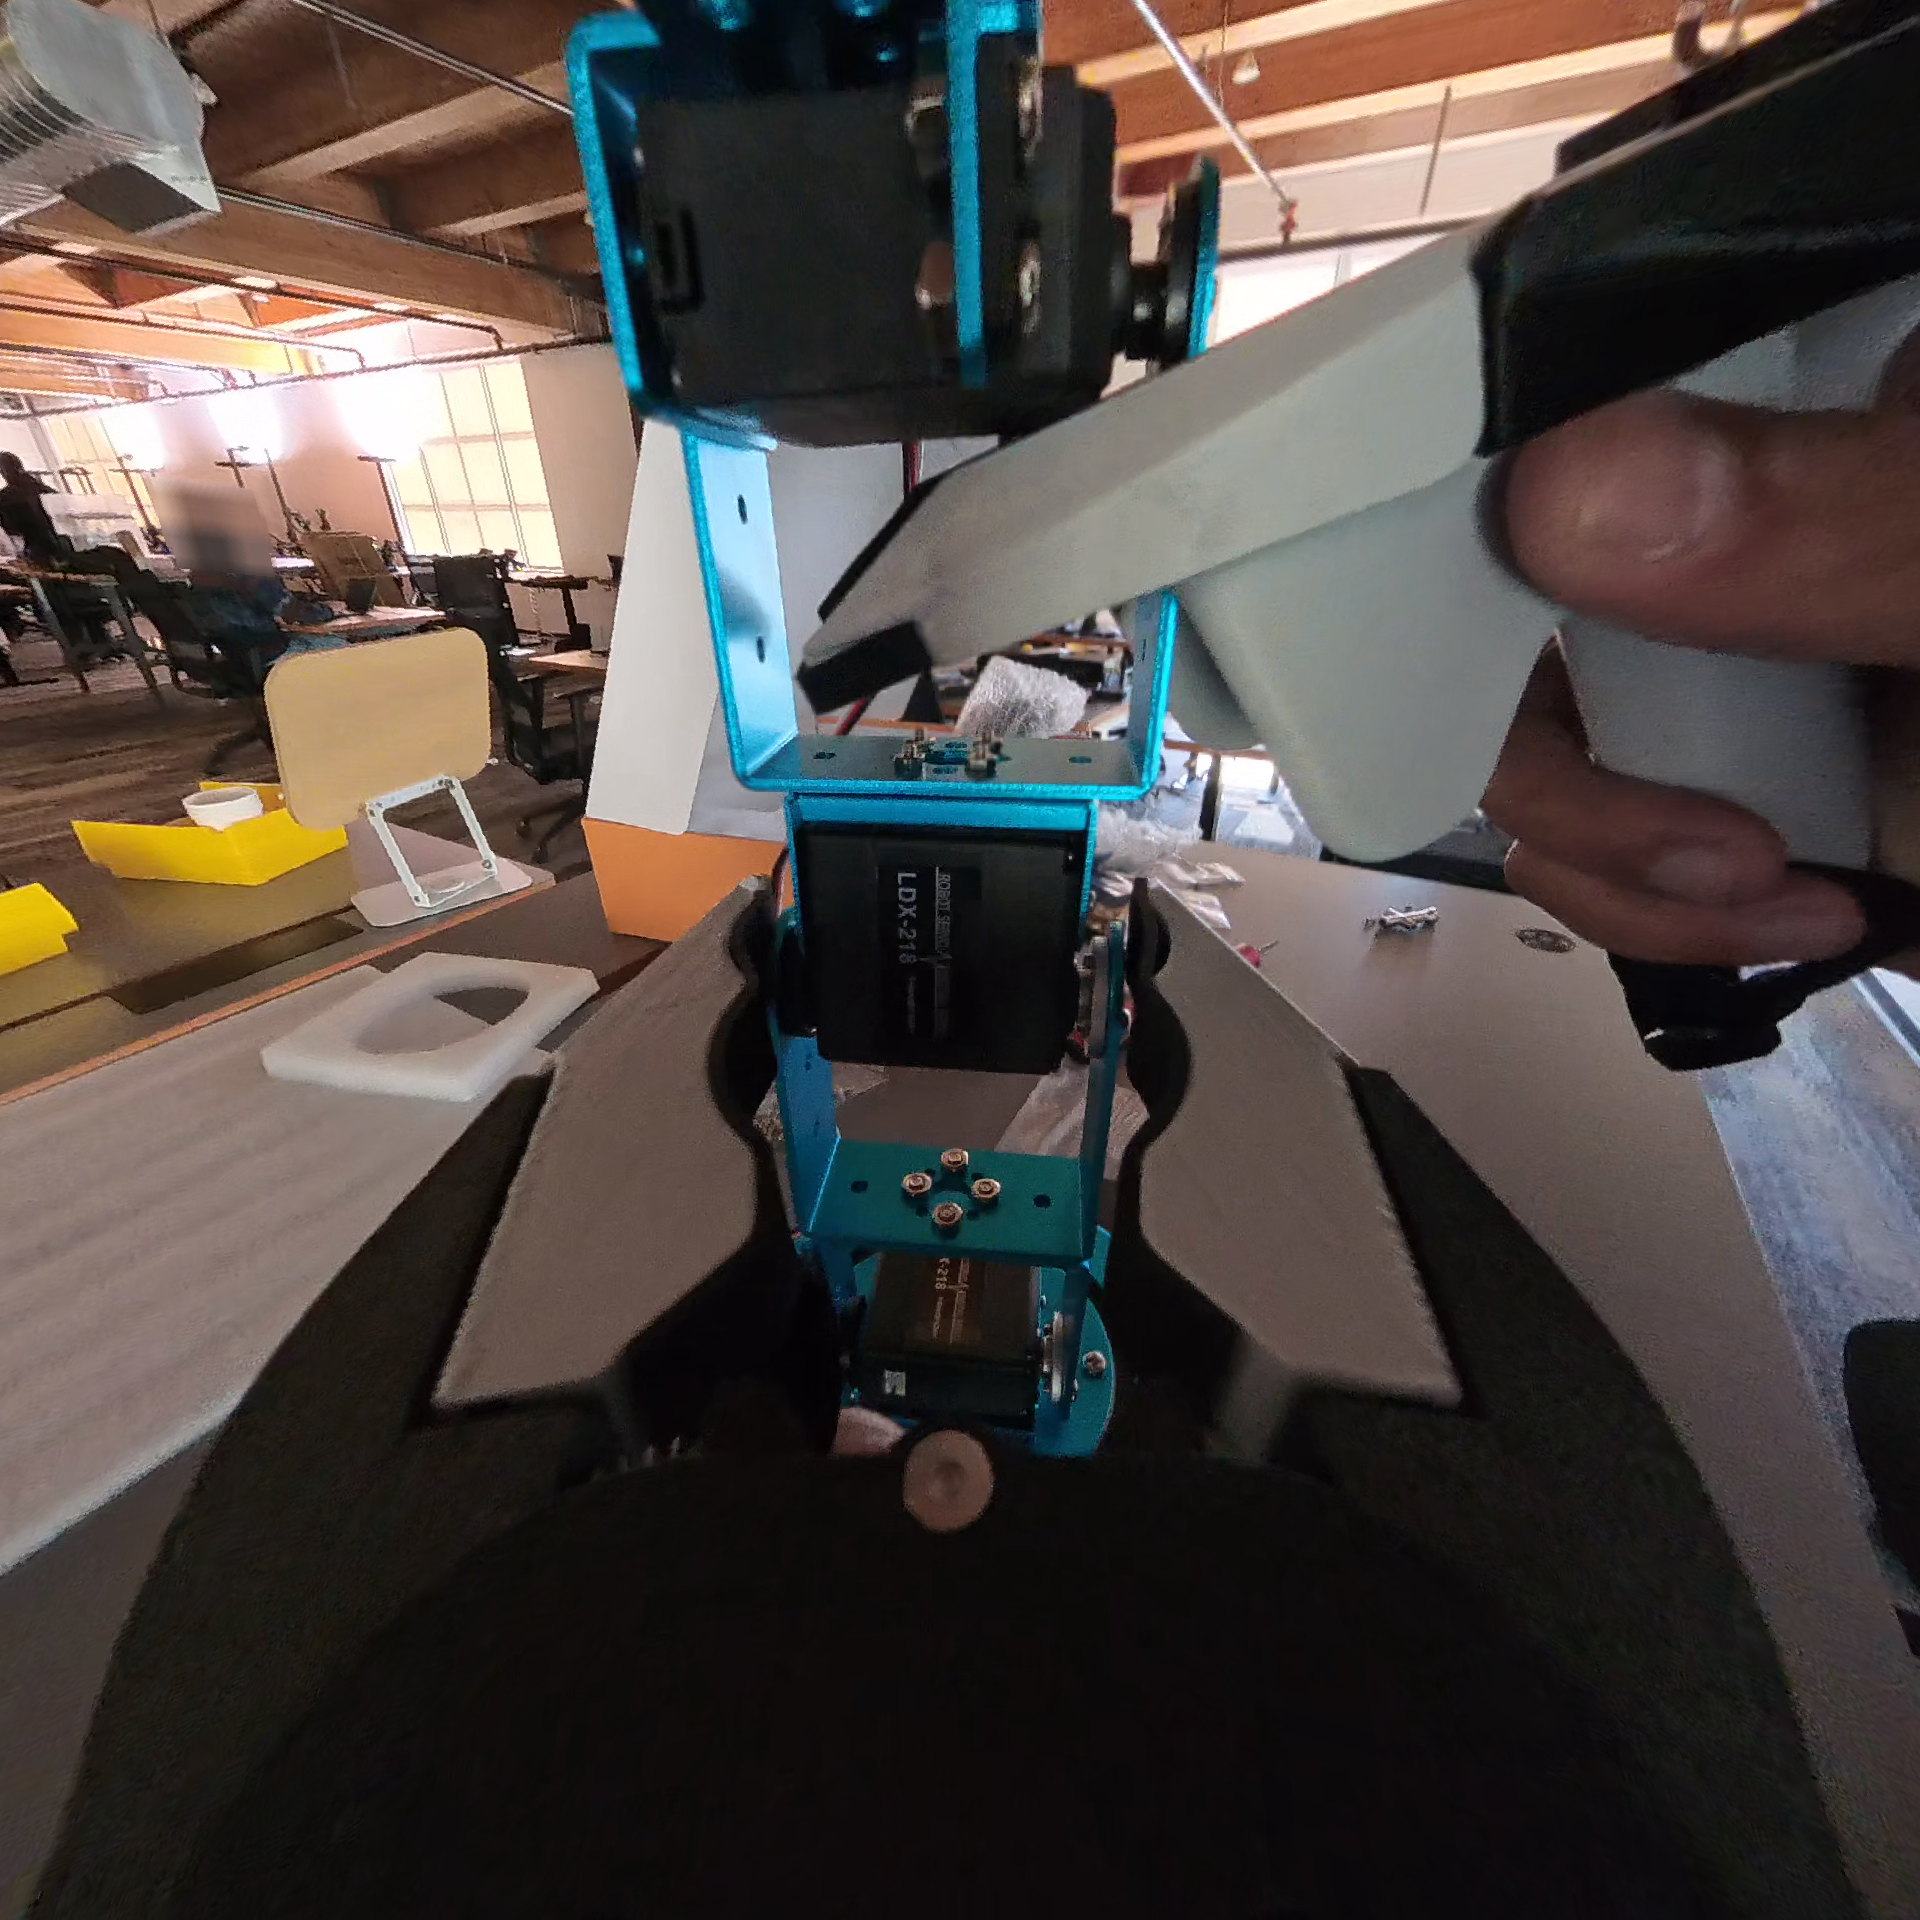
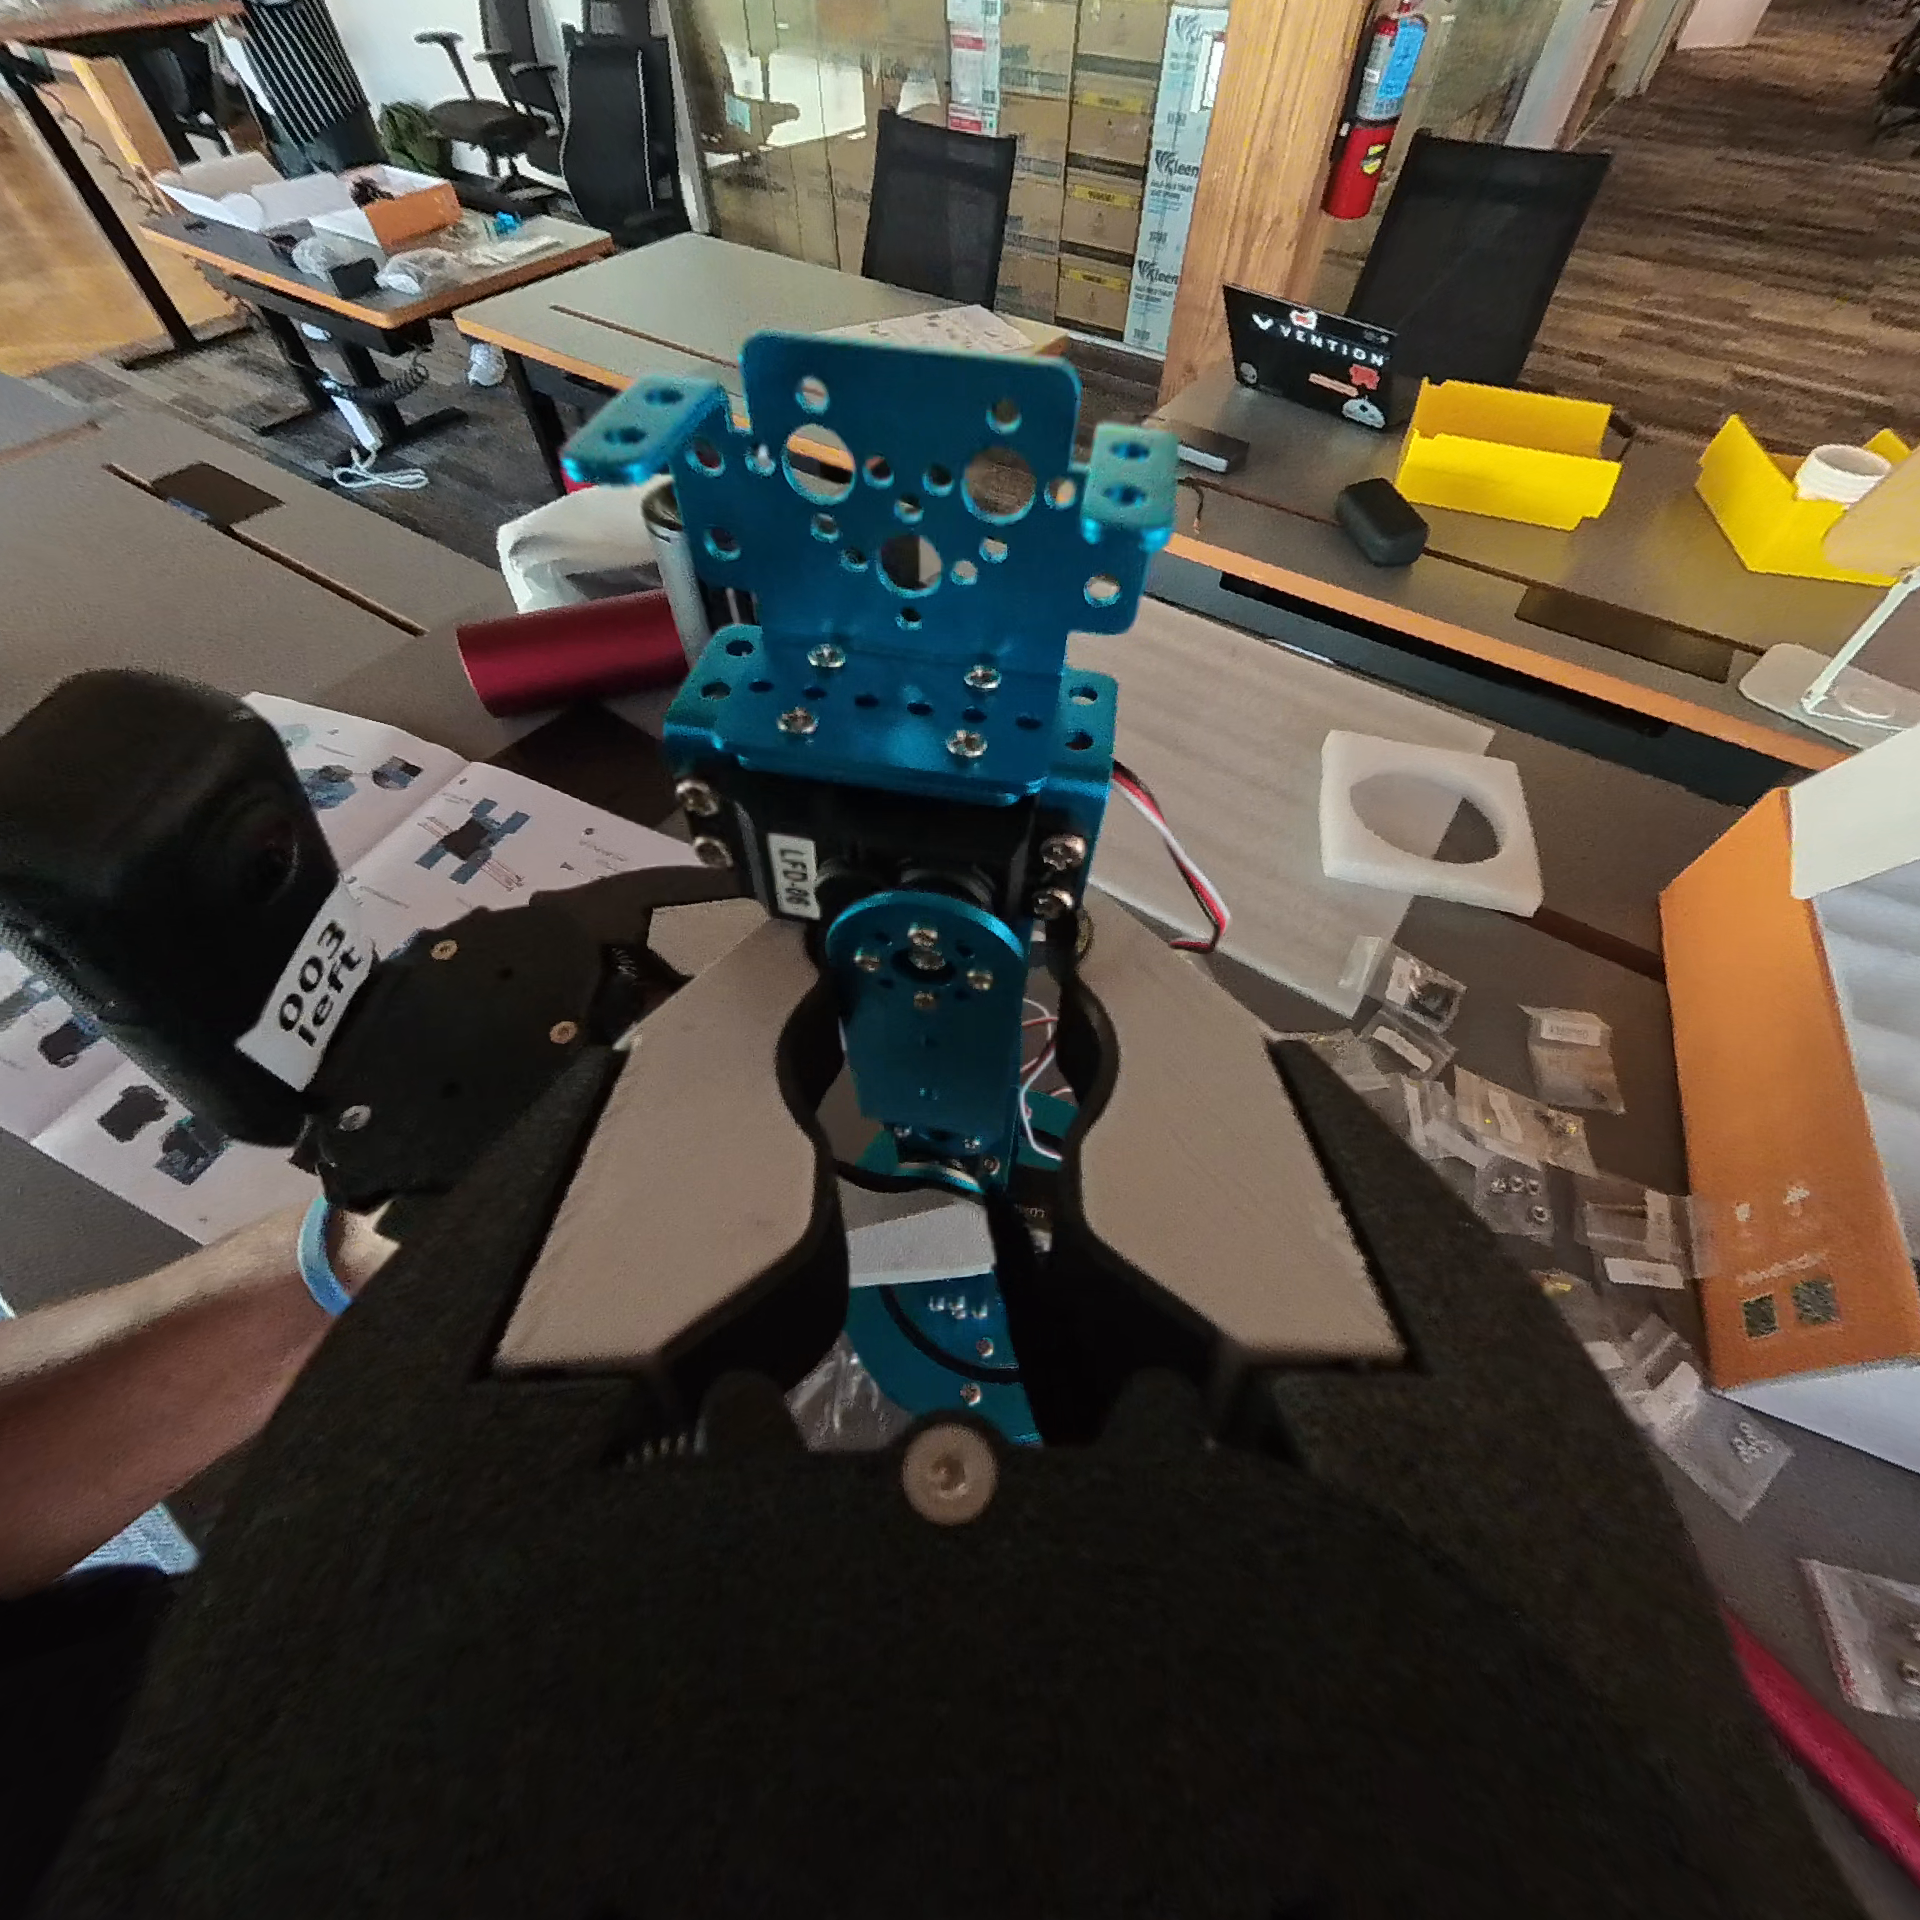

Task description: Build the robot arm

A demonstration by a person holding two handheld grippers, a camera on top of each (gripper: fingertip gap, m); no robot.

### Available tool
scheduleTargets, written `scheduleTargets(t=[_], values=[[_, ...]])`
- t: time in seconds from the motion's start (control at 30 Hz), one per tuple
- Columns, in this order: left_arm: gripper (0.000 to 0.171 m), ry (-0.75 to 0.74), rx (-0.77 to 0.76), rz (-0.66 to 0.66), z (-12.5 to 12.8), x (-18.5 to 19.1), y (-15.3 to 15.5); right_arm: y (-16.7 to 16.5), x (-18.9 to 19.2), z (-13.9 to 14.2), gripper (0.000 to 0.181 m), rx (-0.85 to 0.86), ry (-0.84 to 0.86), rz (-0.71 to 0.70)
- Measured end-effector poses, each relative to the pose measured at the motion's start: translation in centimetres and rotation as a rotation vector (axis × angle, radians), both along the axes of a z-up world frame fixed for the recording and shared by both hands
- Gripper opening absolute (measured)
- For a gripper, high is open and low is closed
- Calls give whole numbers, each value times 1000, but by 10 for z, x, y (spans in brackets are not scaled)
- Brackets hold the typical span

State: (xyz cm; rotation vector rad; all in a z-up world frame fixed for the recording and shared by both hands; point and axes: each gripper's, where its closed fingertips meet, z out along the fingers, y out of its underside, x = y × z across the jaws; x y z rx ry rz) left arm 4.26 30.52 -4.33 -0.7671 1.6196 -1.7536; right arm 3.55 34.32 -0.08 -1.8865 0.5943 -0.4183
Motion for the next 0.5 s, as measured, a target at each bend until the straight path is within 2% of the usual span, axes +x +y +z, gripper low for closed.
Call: scheduleTargets(t=[0.1, 0.17, 0.5], values=[[66, 6, 11, -10, -1, 0, 1, 1, 0, 0, 35, -3, -3, 10], [67, -4, 11, -4, -1, -1, 1, 2, -4, -1, 27, 2, 7, 28], [67, -29, 34, -17, -2, 1, -1, -1, 0, -1, 26, 45, 51, 35]])
